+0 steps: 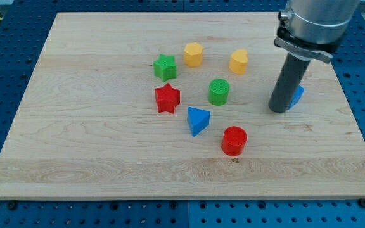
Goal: Nudge red circle left a bit
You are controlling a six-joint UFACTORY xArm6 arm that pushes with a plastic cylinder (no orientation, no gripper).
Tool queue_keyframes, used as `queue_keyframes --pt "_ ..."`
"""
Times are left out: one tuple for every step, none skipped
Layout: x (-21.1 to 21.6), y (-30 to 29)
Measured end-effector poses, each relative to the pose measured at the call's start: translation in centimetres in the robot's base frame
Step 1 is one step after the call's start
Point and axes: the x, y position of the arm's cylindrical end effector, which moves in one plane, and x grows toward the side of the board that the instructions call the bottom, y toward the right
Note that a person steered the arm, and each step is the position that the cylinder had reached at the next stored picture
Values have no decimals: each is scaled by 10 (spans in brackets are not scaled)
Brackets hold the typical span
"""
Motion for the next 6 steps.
queue_keyframes --pt "26 0" --pt "55 -6" --pt "80 -22" --pt "96 -52" --pt "96 -102" --pt "96 -144"
